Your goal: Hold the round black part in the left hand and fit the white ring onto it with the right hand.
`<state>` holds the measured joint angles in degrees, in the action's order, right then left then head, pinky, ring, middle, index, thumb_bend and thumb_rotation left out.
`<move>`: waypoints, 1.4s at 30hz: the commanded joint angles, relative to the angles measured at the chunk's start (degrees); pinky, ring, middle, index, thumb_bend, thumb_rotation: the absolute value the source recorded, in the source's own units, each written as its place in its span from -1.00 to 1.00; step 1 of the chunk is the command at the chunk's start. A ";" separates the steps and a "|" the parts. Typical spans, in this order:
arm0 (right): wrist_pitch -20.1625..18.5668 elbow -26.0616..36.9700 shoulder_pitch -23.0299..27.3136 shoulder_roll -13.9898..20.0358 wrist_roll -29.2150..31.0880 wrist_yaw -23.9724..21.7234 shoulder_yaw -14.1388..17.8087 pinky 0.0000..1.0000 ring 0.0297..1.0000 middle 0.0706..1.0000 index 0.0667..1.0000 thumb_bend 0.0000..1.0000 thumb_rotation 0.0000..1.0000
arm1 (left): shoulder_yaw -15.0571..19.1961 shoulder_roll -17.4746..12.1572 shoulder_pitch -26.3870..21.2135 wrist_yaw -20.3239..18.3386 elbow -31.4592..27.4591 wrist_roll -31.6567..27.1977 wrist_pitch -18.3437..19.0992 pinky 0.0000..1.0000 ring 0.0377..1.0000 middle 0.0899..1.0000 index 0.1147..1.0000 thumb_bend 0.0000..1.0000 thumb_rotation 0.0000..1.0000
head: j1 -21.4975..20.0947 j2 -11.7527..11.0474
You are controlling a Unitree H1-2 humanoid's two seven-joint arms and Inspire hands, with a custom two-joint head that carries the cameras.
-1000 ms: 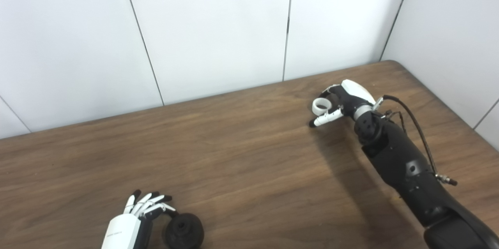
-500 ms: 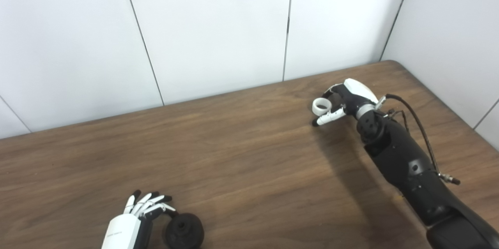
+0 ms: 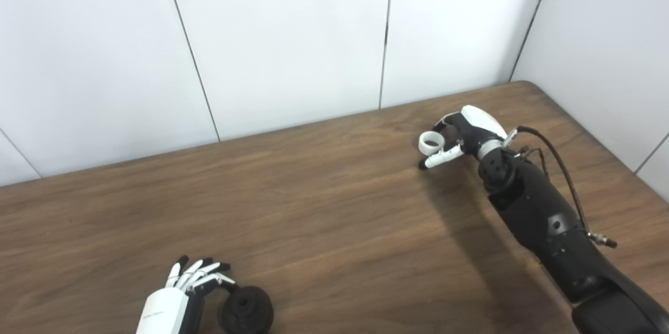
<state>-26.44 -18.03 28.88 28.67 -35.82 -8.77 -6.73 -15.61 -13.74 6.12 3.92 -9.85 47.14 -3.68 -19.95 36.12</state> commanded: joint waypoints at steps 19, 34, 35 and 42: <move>4.49 1.22 0.66 1.60 2.86 6.08 1.42 1.00 0.94 0.62 -0.10 0.04 -0.74 | -0.33 -0.67 0.59 -0.77 -0.92 1.05 0.51 1.00 0.75 0.54 -0.17 0.05 -0.89 | 0.08 0.52; 4.29 15.92 -3.64 3.15 1.67 0.03 -2.65 0.97 0.93 0.63 -0.10 0.04 -0.73 | -1.54 0.30 0.27 -0.28 -1.12 2.57 0.75 1.00 0.74 0.52 -0.17 0.05 -0.89 | 5.80 2.55; 4.23 17.09 -4.01 3.09 1.64 -0.43 -2.92 0.97 0.92 0.63 -0.10 0.04 -0.73 | -1.66 0.43 0.20 -0.26 -1.07 2.63 0.80 1.00 0.74 0.52 -0.17 0.05 -0.89 | 6.19 2.72; 2.48 27.73 -7.81 2.35 1.27 -6.20 -5.44 0.95 0.92 0.64 -0.10 0.05 -0.73 | -2.57 1.84 -0.05 -0.86 -1.51 4.28 2.35 1.00 0.74 0.52 -0.17 0.05 -0.89 | 11.04 4.41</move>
<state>-24.30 6.66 20.17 30.41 -34.10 -14.27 -12.35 -17.46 -11.68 6.13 4.07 -10.63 49.69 -1.91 -8.89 40.51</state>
